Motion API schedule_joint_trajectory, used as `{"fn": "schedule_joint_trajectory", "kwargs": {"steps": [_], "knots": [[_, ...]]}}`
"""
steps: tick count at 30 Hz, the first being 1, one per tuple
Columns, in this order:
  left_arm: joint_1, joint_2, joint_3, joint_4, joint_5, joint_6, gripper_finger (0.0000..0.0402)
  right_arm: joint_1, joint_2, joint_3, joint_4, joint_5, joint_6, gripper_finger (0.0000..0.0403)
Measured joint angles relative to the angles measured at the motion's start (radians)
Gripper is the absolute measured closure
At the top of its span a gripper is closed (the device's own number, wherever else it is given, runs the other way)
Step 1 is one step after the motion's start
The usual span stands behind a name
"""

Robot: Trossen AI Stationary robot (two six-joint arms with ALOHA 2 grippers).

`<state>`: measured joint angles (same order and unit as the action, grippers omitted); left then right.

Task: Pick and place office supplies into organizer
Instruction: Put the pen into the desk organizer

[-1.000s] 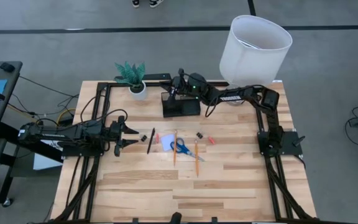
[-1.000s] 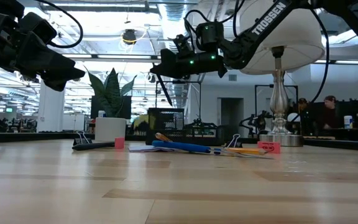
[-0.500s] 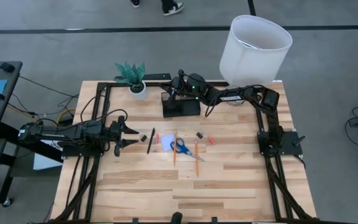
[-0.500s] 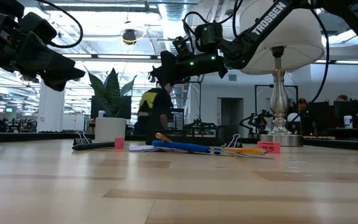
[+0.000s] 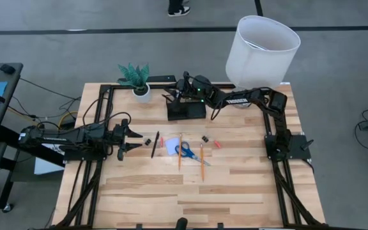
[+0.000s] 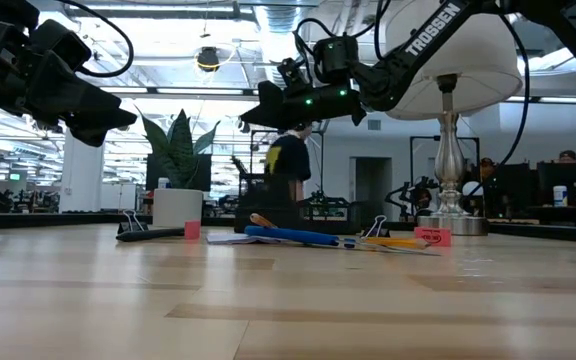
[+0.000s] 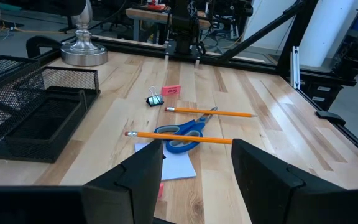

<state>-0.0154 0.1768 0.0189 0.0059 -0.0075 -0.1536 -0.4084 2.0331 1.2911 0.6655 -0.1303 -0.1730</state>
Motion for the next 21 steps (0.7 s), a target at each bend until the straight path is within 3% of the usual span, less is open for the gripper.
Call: {"fn": "schedule_joint_trajectory", "kwargs": {"steps": [16, 21], "knots": [[0.000, 0.000, 0.000, 0.000, 0.000, 0.000, 0.0218, 0.012, 0.000, 0.000, -0.003, 0.000, 0.016, 0.0326], [0.000, 0.000, 0.000, 0.000, 0.000, 0.000, 0.0218, 0.036, -0.044, 0.000, -0.099, -0.001, 0.016, 0.0326]]}}
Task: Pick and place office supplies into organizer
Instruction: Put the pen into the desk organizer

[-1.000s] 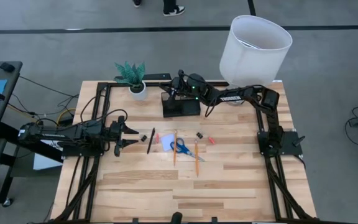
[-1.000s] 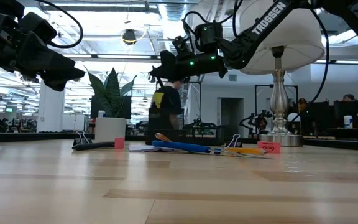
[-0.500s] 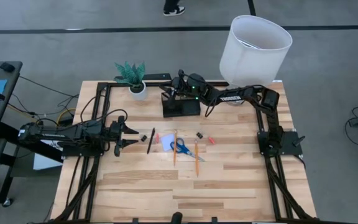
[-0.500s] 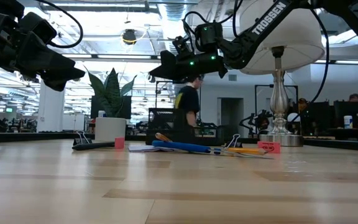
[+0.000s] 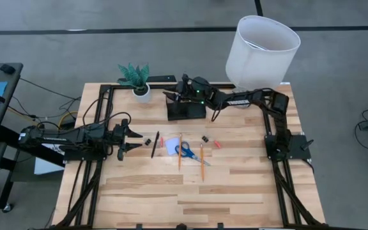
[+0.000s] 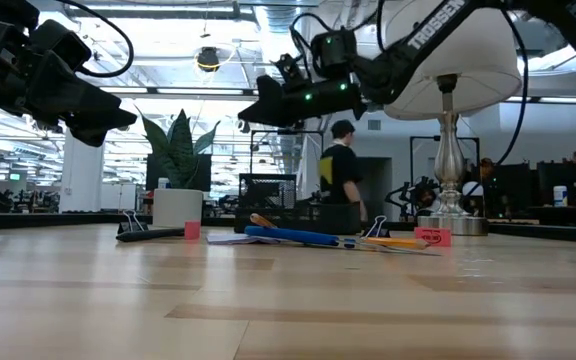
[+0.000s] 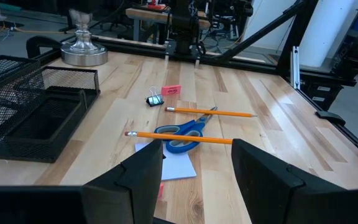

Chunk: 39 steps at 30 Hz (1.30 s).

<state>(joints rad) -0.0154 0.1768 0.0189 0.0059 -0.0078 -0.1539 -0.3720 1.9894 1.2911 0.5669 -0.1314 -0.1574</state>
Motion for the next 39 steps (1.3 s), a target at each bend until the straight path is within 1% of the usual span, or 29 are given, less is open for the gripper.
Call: {"fn": "schedule_joint_trajectory", "kwargs": {"steps": [4, 13, 17, 21, 26, 31, 36, 39], "knots": [[0.000, 0.000, 0.000, 0.000, 0.000, 0.000, 0.0218, 0.024, -0.099, 0.000, -0.182, 0.000, -0.022, 0.0326], [0.000, 0.000, 0.000, 0.000, 0.000, 0.000, 0.0218, 0.090, -0.347, 0.001, -0.767, 0.001, -0.052, 0.0326], [0.000, 0.000, 0.000, 0.000, 0.000, 0.000, 0.0218, 0.132, -0.407, 0.000, -0.962, 0.002, -0.009, 0.0326], [0.000, 0.000, 0.000, 0.000, 0.000, 0.000, 0.0218, 0.181, -0.423, 0.000, -1.106, 0.028, 0.063, 0.0326], [0.000, 0.000, 0.000, 0.000, 0.000, 0.000, 0.0218, 0.246, -0.406, -0.007, -1.242, 0.127, 0.172, 0.0326], [0.000, 0.000, 0.000, 0.000, -0.001, 0.000, 0.0218, 0.331, -0.376, -0.008, -1.299, 0.260, 0.328, 0.0326], [0.000, 0.000, 0.000, 0.000, 0.000, 0.000, 0.0218, 0.445, -0.365, -0.008, -1.336, 0.502, 0.503, 0.0326], [0.000, 0.000, 0.000, 0.000, 0.000, 0.000, 0.0218, 0.532, -0.366, -0.008, -1.361, 0.707, 0.600, 0.0326]]}}
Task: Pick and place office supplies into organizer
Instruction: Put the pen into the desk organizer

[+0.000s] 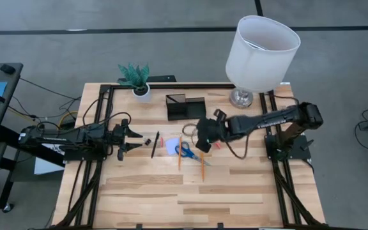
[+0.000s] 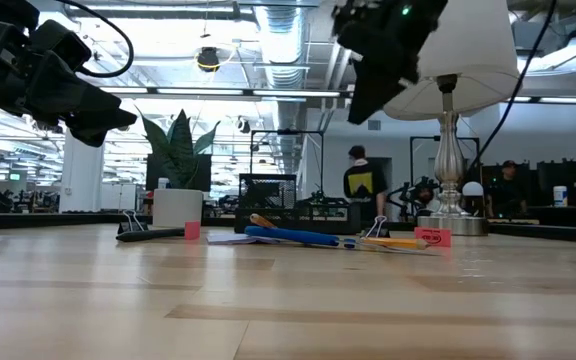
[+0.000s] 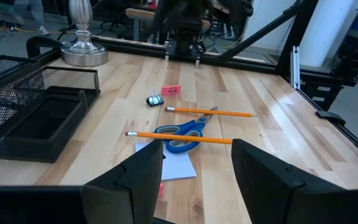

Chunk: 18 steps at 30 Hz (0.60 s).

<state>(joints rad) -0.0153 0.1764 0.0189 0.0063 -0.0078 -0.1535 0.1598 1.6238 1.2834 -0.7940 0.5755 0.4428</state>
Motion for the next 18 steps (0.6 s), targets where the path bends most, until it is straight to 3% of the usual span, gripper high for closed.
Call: {"fn": "schedule_joint_trajectory", "kwargs": {"steps": [3, 6, 12, 18], "knots": [[0.000, 0.000, 0.000, 0.000, 0.000, 0.000, 0.0218, 0.091, 0.000, 0.000, -0.005, 0.230, 0.090, 0.0326], [0.000, 0.000, 0.000, 0.000, 0.000, 0.000, 0.0218, 0.165, 0.000, 0.000, -0.022, 0.380, 0.190, 0.0326], [0.000, 0.000, 0.000, 0.000, 0.000, 0.000, 0.0218, 0.283, 0.000, 0.000, -0.091, 0.530, 0.444, 0.0326], [0.000, 0.000, 0.000, 0.000, 0.000, 0.000, 0.0218, 0.371, 0.028, 0.002, -0.128, 0.586, 0.668, 0.0326]]}}
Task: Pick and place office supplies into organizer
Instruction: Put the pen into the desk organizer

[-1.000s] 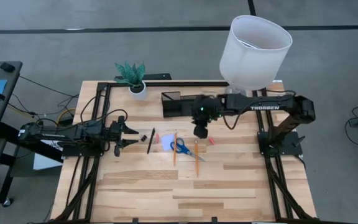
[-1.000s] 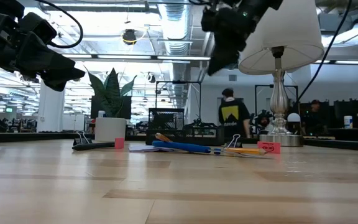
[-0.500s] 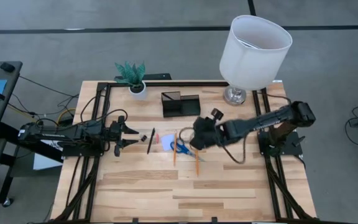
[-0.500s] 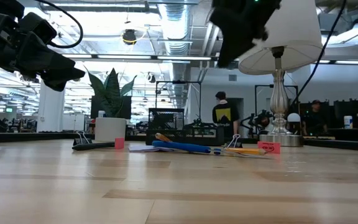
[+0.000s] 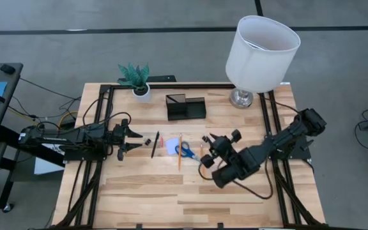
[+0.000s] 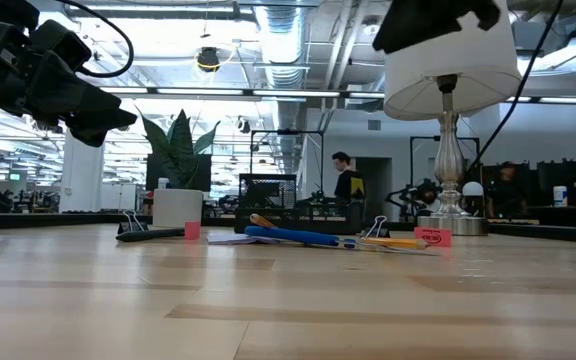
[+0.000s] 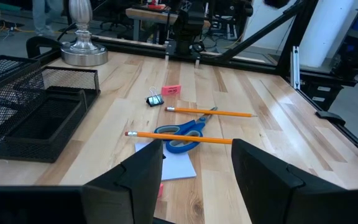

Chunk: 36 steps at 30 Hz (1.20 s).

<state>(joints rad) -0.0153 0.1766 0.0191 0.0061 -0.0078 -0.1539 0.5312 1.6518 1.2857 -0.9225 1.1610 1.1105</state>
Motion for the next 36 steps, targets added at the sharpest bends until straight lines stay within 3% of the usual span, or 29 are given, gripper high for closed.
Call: {"fn": "schedule_joint_trajectory", "kwargs": {"steps": [9, 17, 26, 36], "knots": [[0.000, 0.000, 0.000, 0.000, 0.000, 0.000, 0.0218, 0.032, 0.126, -0.001, 0.065, 0.004, 0.175, 0.0326], [0.000, 0.000, 0.000, 0.001, 0.000, -0.037, 0.0218, 0.043, 0.208, 0.003, 0.207, -0.023, 0.172, 0.0326], [0.000, 0.000, 0.000, 0.001, 0.000, -0.065, 0.0218, 0.077, 0.213, 0.003, 0.274, -0.049, 0.165, 0.0326], [0.000, 0.000, 0.000, 0.011, -0.007, -0.067, 0.0218, 0.075, 0.205, 0.004, 0.229, -0.007, 0.023, 0.0326]]}}
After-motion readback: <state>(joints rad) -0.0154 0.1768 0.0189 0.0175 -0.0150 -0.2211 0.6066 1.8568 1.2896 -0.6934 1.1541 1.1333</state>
